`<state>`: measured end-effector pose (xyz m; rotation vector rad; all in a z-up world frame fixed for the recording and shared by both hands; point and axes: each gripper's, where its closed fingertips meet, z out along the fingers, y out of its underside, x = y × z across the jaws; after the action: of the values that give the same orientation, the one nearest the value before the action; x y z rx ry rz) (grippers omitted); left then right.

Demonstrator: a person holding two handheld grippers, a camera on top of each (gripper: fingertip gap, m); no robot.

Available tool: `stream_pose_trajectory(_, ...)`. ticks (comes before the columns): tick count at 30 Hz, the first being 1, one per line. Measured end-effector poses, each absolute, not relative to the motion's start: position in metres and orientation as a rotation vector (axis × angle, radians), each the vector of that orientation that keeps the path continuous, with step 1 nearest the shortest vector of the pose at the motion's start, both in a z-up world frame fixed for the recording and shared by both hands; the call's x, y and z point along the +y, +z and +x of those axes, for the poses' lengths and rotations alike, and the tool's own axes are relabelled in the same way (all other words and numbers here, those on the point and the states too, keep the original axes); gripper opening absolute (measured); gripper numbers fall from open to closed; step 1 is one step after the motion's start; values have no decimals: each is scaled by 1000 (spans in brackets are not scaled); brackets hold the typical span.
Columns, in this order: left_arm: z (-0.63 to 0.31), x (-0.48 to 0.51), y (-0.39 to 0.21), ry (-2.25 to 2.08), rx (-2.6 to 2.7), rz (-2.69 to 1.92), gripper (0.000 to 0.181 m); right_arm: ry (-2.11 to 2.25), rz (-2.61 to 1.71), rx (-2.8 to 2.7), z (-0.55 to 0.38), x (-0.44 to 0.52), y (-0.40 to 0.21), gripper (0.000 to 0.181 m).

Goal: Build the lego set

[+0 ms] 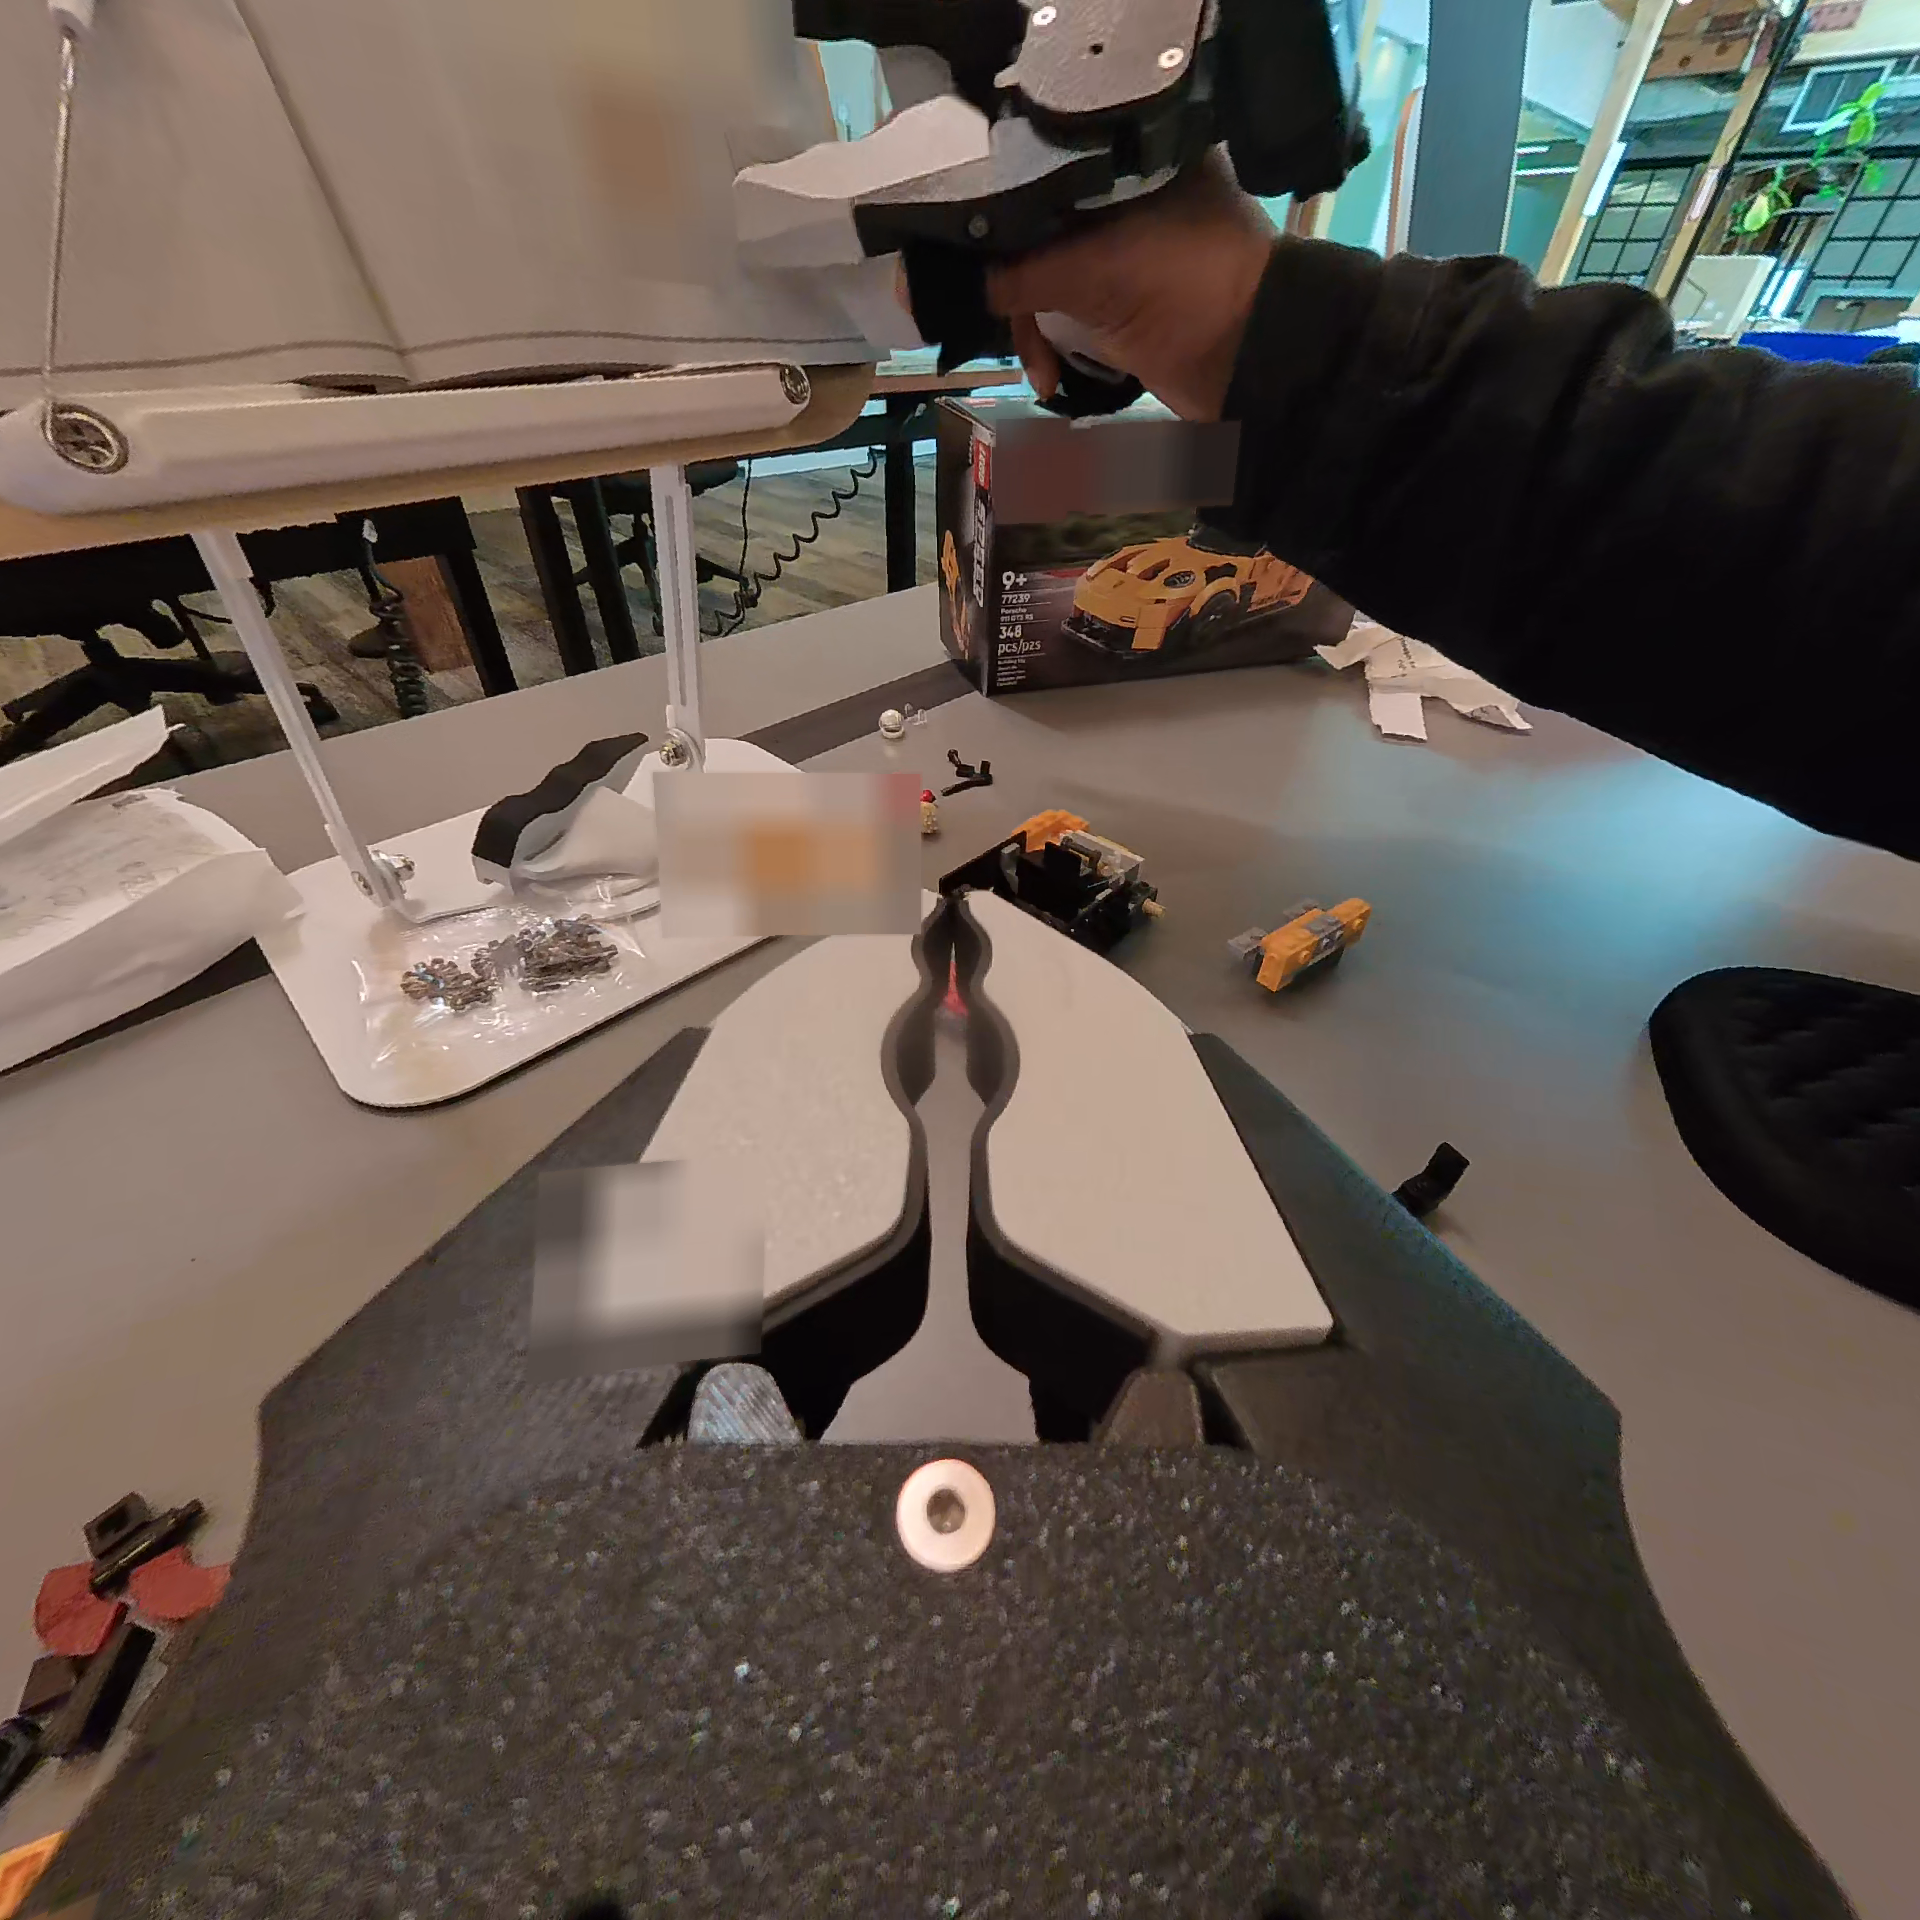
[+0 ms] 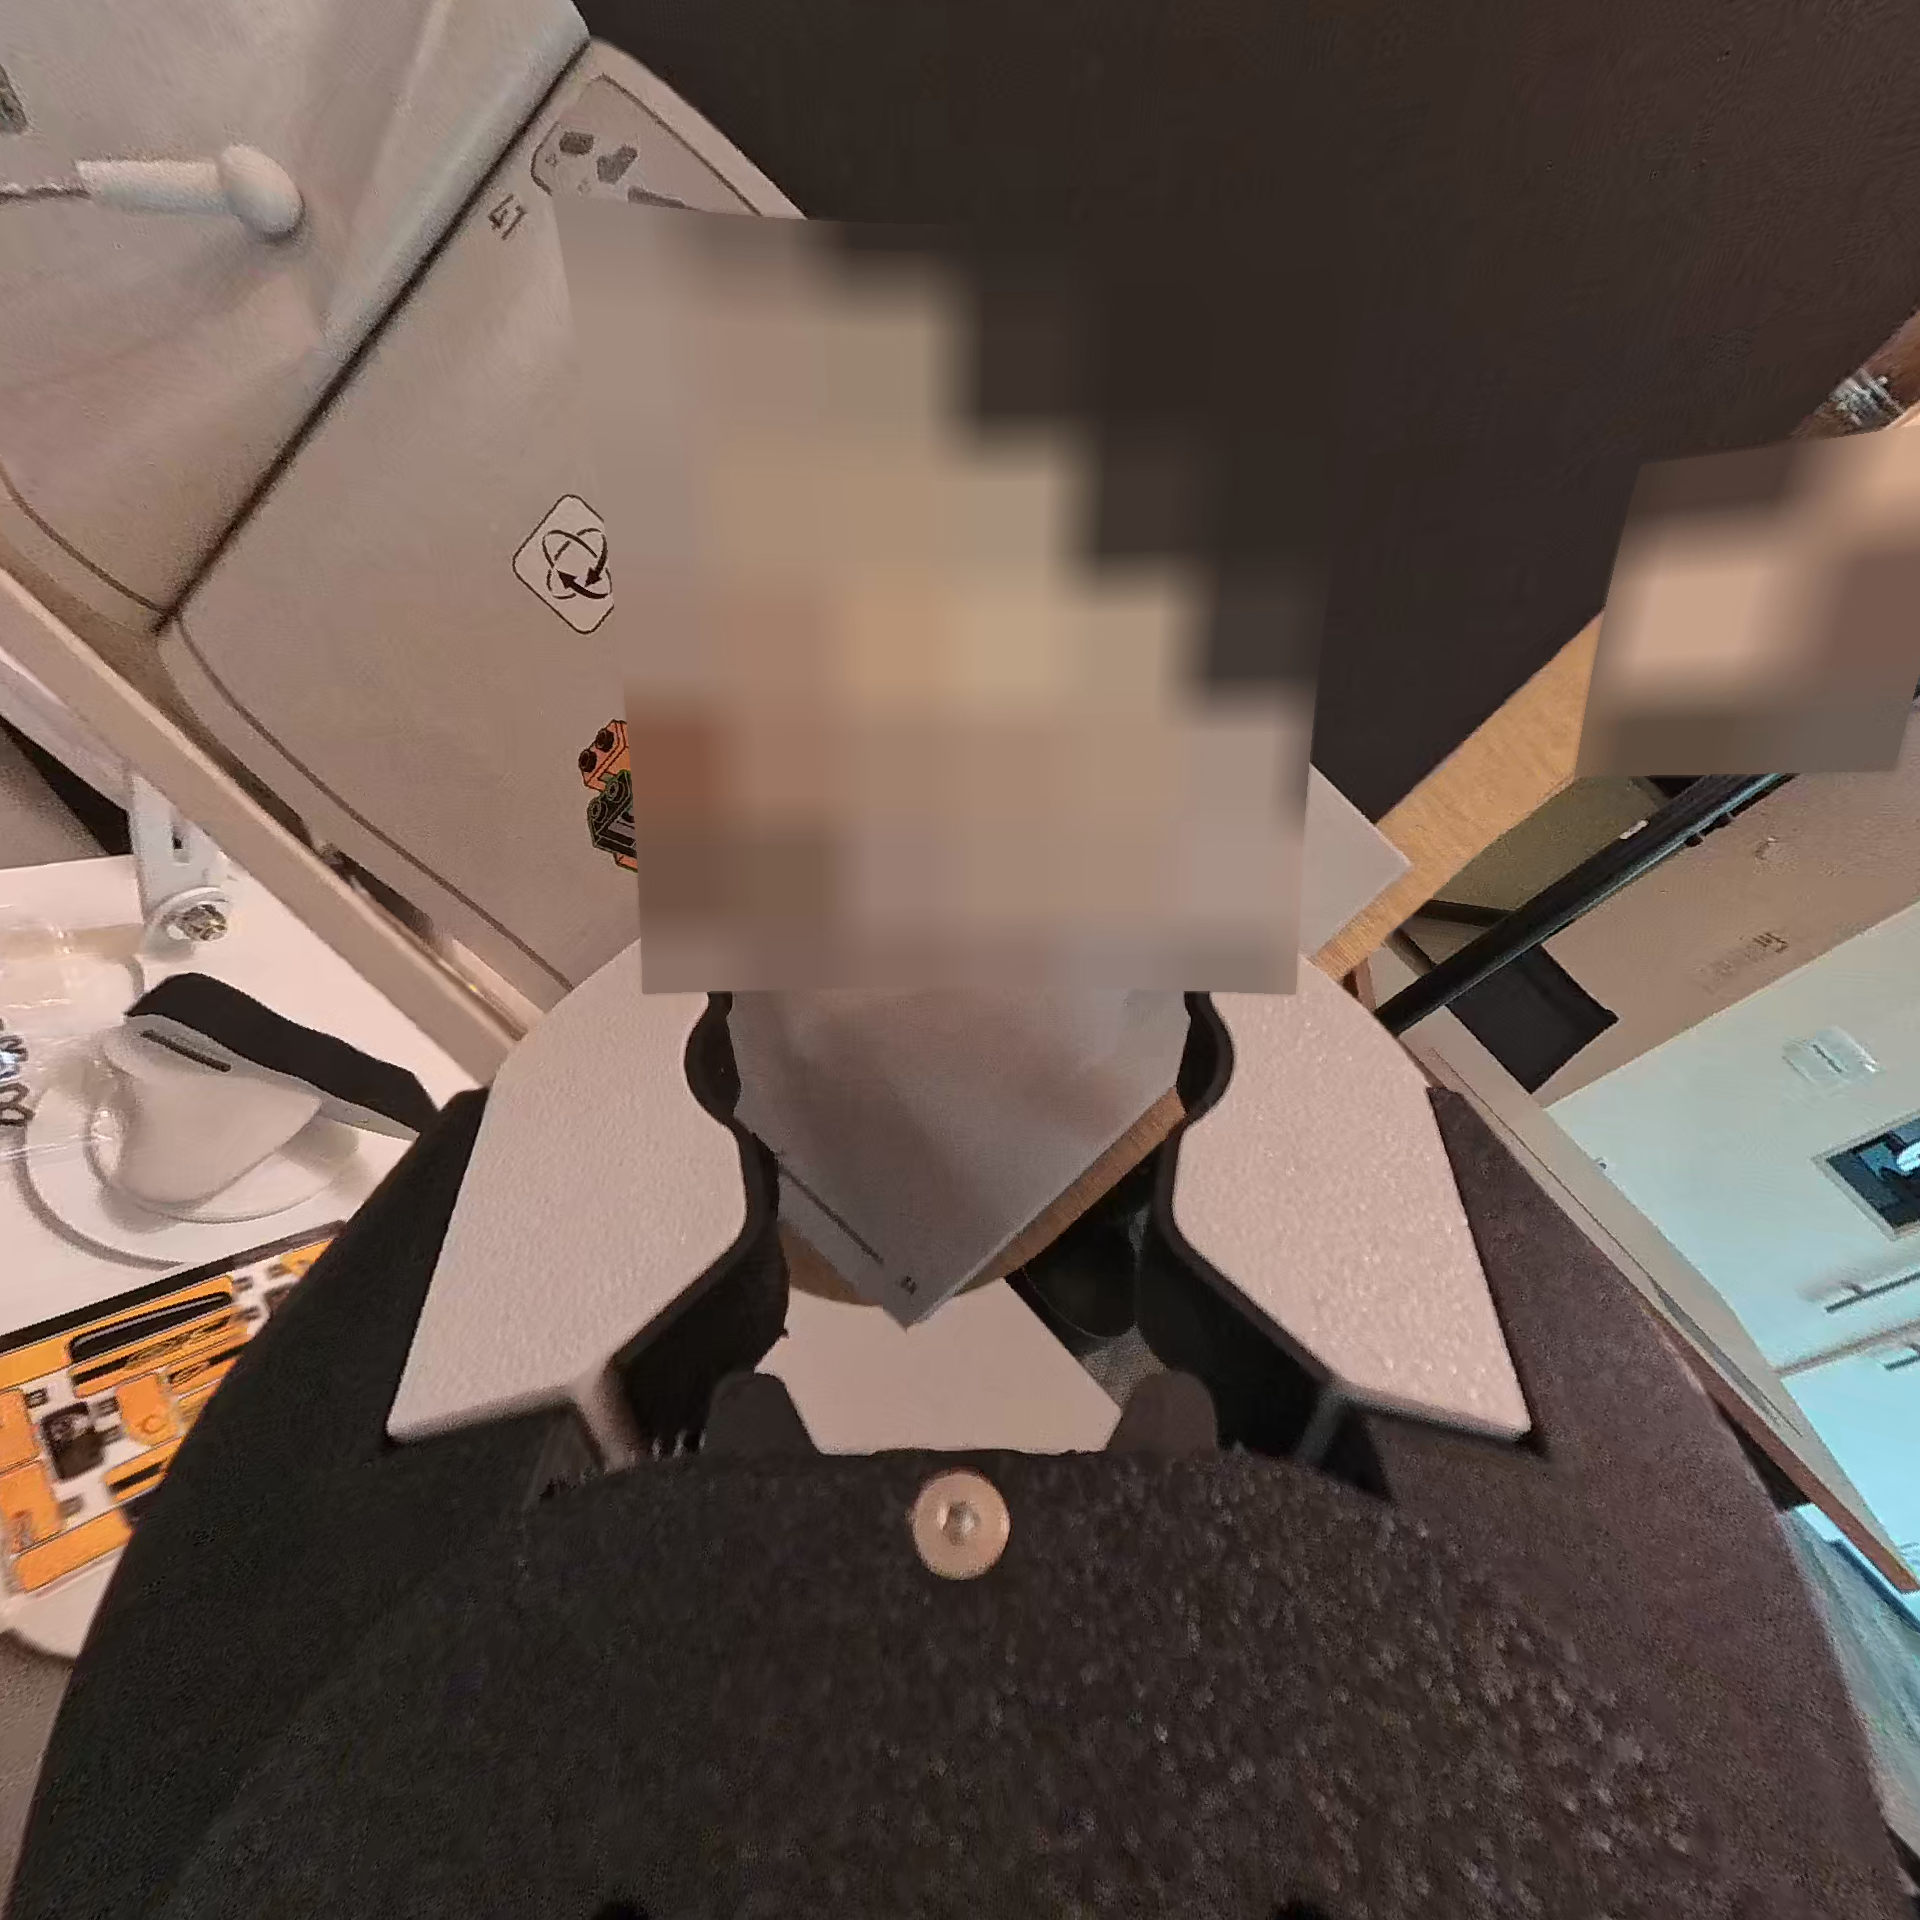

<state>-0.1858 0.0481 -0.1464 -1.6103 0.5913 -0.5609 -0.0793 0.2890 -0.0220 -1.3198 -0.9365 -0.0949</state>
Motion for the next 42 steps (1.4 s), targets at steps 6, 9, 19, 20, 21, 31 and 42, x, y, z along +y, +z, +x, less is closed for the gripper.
stream_pose_trajectory(6, -186, 47, -145, -570, 583, -1608, 0, 67, -1225, -920, -98, 196, -27, 67)
stream_pose_trajectory(9, -186, 47, -147, -569, 584, -1613, 0, 182, -1313, -862, -108, 151, -50, 60)
stream_pose_trajectory(19, -184, 46, -146, -510, 596, -1589, 0, 370, -1468, -689, -107, 70, -99, 21)
stream_pose_trajectory(20, -183, 46, -147, -509, 603, -1592, 0, 354, -1464, -697, -104, 71, -100, 16)
stream_pose_trajectory(21, -182, 46, -148, -507, 611, -1594, 0, 348, -1467, -695, -100, 73, -99, 14)
stream_pose_trajectory(31, -188, 44, -136, -508, 612, -1553, 0, 341, -1430, -627, -87, 78, -93, 0)
stream_pose_trajectory(42, -187, 43, -136, -509, 613, -1550, 0, 314, -1422, -612, -79, 83, -94, 1)
